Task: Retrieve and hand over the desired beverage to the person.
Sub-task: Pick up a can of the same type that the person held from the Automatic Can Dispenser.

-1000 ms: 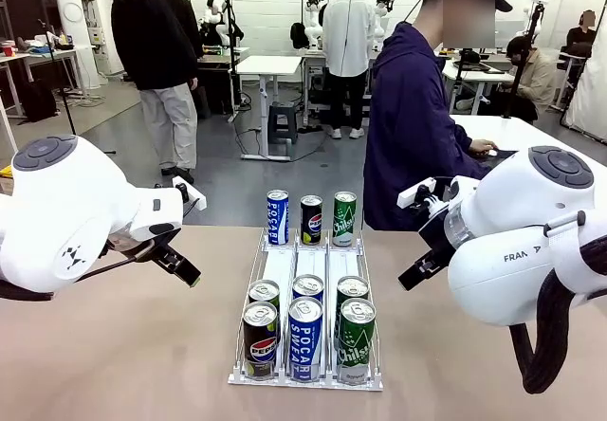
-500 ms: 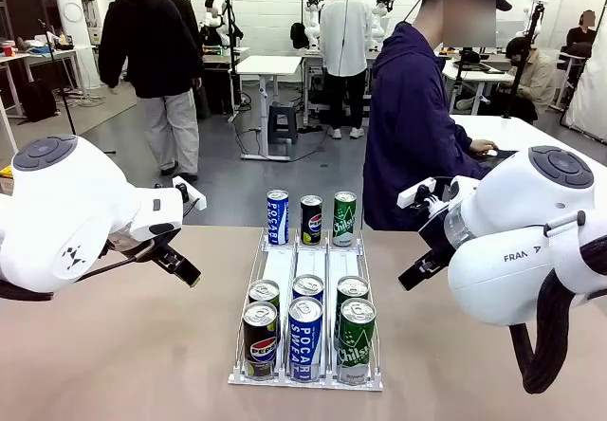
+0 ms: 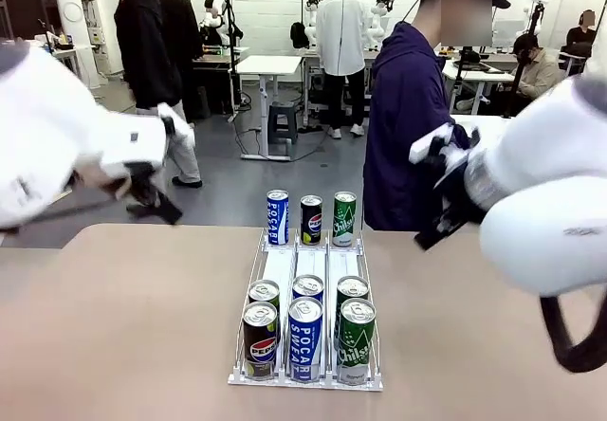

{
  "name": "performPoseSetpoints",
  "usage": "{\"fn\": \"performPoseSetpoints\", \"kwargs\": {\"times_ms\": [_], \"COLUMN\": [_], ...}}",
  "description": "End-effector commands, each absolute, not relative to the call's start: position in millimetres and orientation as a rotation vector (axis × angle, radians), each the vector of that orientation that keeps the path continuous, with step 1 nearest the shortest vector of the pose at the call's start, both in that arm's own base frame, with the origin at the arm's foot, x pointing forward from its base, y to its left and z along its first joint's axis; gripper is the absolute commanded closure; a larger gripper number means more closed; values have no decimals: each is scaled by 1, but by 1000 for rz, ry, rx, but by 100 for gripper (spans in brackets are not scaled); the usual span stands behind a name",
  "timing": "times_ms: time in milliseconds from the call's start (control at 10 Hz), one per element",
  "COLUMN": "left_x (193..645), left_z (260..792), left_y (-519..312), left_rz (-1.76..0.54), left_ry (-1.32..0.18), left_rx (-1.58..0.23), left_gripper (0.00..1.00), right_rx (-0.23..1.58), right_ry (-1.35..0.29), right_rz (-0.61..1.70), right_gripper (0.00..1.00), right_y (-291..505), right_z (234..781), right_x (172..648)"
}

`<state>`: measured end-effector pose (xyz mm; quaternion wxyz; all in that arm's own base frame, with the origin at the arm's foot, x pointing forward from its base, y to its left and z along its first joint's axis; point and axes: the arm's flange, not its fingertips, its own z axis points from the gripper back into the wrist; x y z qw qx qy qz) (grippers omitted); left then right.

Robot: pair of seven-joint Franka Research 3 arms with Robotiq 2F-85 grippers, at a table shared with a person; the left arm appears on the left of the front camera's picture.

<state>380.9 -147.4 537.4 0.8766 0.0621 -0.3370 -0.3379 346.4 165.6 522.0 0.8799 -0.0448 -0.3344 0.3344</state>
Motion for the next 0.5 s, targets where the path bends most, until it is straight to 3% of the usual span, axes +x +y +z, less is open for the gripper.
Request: {"fn": "performPoseSetpoints", "kwargs": {"times_ms": [0,200,400], "left_x": [381,369,366], "left_z": [599,618,619], "left_y": [-161,-160,-156], "left_rz": [-727,-685,-706], "left_ry": [-686,-732,-725], "left_rx": [162,187,156], "left_gripper": [0,0,0], "right_rx": [-124,-150,-124], "right_ry": [-726,-776,-767], "right_rz": [677,646,688], "right_gripper": [0,0,0], "right_y": [179,180,167], "right_z": [612,647,633], "right_x": [324,313,301]}}
